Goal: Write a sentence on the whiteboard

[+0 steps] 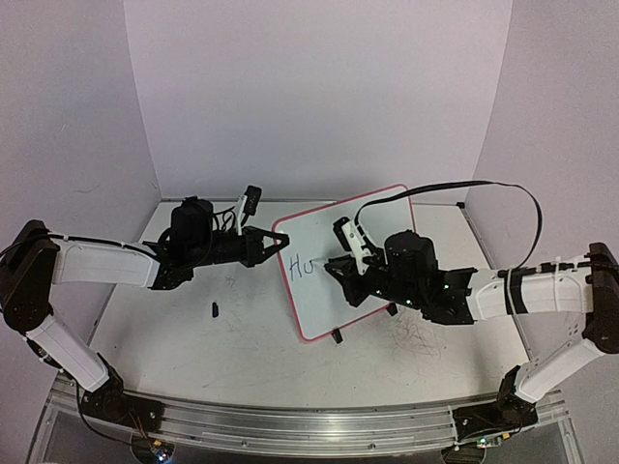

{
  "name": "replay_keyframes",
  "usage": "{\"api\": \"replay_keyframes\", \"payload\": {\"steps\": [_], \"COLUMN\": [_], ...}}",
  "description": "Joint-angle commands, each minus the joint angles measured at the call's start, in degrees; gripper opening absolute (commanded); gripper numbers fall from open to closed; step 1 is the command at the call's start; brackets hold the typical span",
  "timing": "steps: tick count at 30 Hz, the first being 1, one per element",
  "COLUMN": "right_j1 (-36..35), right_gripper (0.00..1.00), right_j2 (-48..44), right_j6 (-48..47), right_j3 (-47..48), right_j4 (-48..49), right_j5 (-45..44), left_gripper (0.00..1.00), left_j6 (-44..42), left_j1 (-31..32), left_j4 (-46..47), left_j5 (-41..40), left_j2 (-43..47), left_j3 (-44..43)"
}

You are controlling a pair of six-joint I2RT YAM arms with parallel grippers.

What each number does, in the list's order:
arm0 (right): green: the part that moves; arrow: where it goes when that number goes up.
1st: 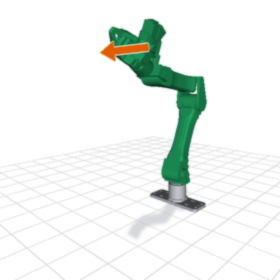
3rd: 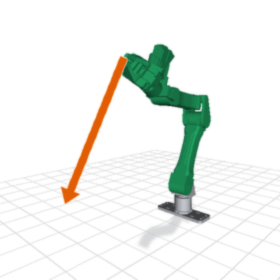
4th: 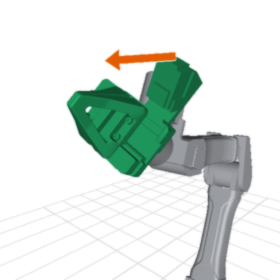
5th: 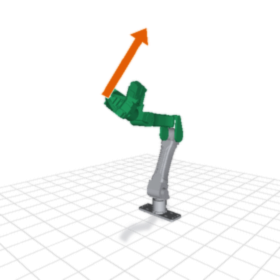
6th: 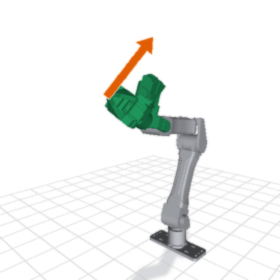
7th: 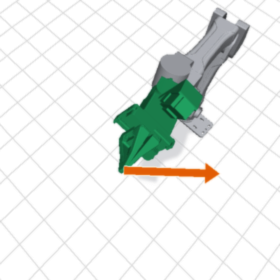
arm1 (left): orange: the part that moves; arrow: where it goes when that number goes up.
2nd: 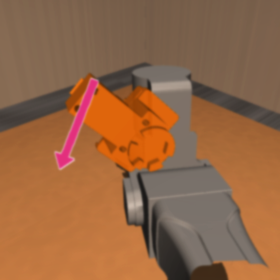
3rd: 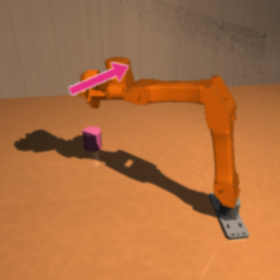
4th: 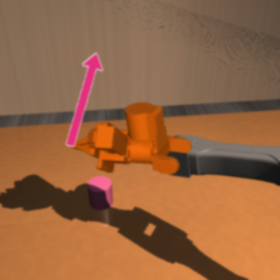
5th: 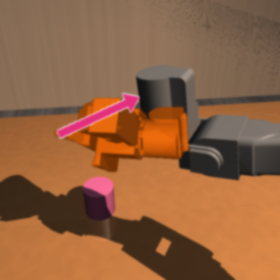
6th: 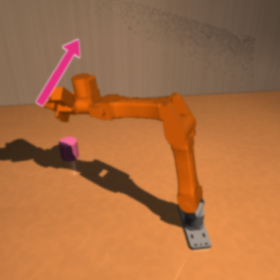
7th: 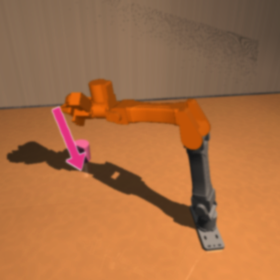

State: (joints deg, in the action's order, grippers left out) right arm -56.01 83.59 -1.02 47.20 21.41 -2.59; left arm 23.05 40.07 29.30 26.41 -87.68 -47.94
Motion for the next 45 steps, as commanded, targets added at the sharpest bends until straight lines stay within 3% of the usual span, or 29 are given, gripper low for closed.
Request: {"api": "replay_keyframes", "payload": {"steps": [1, 20, 27, 45], "right_j1": [0.13, 0.04, 2.0, 2.32], "right_gripper": [0.0, 0.0, 0.0, 0.0], "right_j2": [1.35, 2.05, -6.27, -1.24], "right_j6": [0.58, 2.38, 3.05, 1.85], "right_j3": [2.45, 1.31, -2.0, 0.95], "right_j4": [2.1, 1.17, 2.12, 2.31], "right_j5": [-0.35, 2.46, 1.81, 3.91], "left_gripper": [0.0, 0.0, 0.0, 0.0], "left_j6": [-5.65, -5.82, -5.9, -5.82], "left_j1": [-0.44, -0.44, -0.44, -0.43], "left_j4": [-1.67, -1.75, -1.82, -1.88], "left_j5": [-3.14, -3.47, -3.76, -3.66], "left_j2": [1.33, 1.63, 2.01, 1.75], "left_j3": [-0.22, 0.05, 0.45, 0.28]}}
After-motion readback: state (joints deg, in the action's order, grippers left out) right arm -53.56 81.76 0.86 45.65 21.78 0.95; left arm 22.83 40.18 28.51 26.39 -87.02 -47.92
